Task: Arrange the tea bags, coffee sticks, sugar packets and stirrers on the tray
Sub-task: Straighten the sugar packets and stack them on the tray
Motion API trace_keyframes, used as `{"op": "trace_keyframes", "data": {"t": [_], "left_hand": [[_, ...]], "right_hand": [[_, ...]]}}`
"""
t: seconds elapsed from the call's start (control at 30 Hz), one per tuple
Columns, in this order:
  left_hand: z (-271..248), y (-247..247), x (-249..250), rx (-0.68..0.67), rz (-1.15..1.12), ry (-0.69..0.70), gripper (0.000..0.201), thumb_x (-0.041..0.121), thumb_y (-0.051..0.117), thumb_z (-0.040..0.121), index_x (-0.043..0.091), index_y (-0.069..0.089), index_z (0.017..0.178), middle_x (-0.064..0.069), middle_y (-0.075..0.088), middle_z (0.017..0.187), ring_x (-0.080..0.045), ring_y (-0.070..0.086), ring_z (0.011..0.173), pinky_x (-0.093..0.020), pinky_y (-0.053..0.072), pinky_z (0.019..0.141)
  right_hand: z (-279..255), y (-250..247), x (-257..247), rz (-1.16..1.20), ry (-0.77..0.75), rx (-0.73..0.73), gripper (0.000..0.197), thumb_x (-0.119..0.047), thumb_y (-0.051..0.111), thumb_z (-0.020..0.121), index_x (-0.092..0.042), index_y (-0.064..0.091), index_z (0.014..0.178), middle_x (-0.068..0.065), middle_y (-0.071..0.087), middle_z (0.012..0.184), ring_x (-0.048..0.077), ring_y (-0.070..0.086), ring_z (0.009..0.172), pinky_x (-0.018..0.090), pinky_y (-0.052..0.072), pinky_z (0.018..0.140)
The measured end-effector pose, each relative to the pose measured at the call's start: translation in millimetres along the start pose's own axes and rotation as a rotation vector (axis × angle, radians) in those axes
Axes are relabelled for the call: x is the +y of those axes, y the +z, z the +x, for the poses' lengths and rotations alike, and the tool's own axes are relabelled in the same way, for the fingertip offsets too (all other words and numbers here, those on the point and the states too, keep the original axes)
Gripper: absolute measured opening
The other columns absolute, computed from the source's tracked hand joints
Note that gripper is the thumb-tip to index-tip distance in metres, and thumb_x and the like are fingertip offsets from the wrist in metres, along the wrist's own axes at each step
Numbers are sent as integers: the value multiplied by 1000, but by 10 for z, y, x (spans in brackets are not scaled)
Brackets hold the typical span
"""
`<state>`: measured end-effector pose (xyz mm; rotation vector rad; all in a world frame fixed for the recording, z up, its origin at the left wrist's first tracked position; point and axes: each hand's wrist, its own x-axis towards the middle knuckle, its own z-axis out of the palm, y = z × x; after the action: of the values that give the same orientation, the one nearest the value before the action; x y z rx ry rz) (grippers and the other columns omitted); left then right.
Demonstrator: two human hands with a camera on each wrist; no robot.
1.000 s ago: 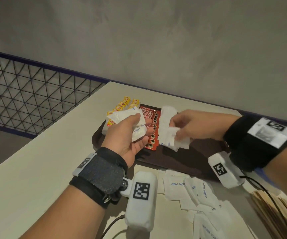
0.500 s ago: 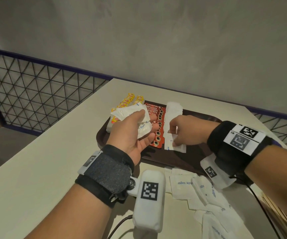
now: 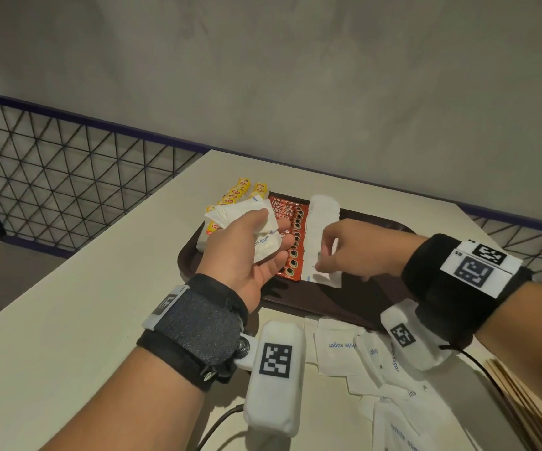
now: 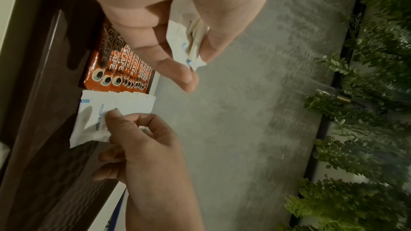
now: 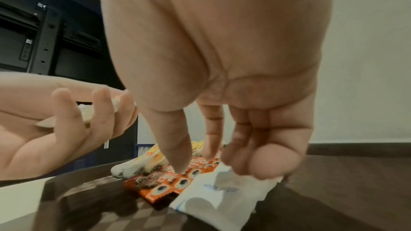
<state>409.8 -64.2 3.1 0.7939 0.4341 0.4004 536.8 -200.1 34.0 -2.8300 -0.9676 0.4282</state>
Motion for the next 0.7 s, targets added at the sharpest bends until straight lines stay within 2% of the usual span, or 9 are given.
{"op": "trace_keyframes", "data": {"t": [0.1,0.2,0.27,0.37,0.5,0.57,0.63,0.7], "left_hand": [[-3,9,4,-10,-3,-4,27,20,59,100,14,61,127,-11,79,103,-13,73,61,-22,52,45],[4,-1,13,-14,-8,-2,30,19,58,101,13,60,129,-11,79,102,-13,73,62,-22,52,45],[9,-6,18,-12,-9,-3,32,19,58,100,13,59,131,-11,79,103,-14,73,63,-22,52,45],[17,-10,29,-9,-15,-4,33,18,58,100,12,58,132,-11,78,104,-15,74,64,-22,52,45],[21,-8,36,-27,-24,-15,32,18,57,100,10,60,130,-10,79,100,-15,73,64,-22,52,45],[22,-9,36,-32,-37,-23,29,19,57,100,10,61,128,-10,79,98,-15,74,64,-22,53,45],[8,-3,45,-42,-60,-39,27,20,56,100,11,62,126,-12,79,99,-19,76,71,-23,55,48],[-7,6,57,-52,-104,-64,28,19,54,100,12,61,127,-18,77,104,-26,77,84,-28,60,56]], "right_hand": [[-42,24,-94,81,-112,-81,10,-29,67,96,-20,67,95,1,69,93,12,63,66,21,56,59],[-3,84,-226,14,-145,-107,13,-31,65,98,-19,67,92,1,70,81,13,65,60,28,61,63],[47,140,-290,-76,-141,-91,17,-35,65,98,-18,68,94,4,73,83,16,69,62,32,63,67],[106,187,-332,-173,-125,-56,21,-36,64,98,-16,70,99,5,73,84,18,72,65,30,62,68],[118,72,-256,-109,-71,-82,17,-33,67,95,-17,68,98,5,72,84,16,66,59,27,59,57],[107,5,-155,-89,-51,-33,15,-35,71,93,-21,66,95,3,70,90,16,67,65,25,57,56],[111,1,-41,-79,-17,-14,19,-37,76,89,-23,65,95,0,69,97,20,69,76,28,60,61],[120,37,42,-58,27,-47,24,-37,79,87,-21,64,98,2,68,101,22,70,78,31,63,63]]}}
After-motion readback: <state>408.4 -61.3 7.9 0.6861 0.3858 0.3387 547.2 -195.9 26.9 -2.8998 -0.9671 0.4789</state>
